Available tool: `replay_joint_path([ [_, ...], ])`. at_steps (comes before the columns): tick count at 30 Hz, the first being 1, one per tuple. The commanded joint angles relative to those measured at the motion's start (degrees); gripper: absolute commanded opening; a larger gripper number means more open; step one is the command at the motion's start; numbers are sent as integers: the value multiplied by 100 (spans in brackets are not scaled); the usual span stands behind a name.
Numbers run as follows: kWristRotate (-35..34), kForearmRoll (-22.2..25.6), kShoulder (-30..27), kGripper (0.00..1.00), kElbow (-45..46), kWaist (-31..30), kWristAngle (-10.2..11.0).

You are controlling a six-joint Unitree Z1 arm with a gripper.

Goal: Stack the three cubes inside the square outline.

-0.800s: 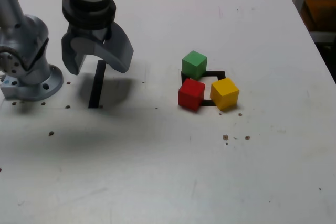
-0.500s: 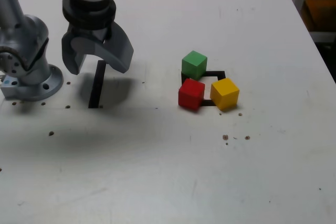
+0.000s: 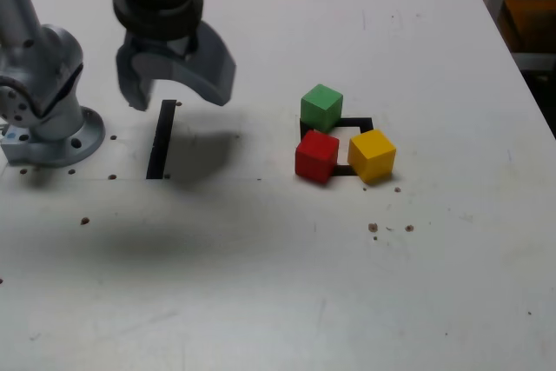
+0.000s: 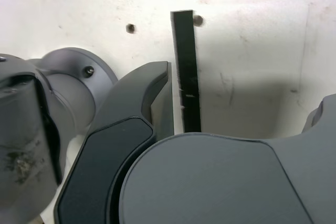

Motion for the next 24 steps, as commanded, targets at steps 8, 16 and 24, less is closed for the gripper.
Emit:
replay_joint_path([
  [8, -23, 870, 692, 100, -1828, -759, 46],
  [16, 212, 1158, 1158, 98, -2530, -931, 48],
  [24, 591, 1195, 1548, 96, -2814, -1087, -220],
])
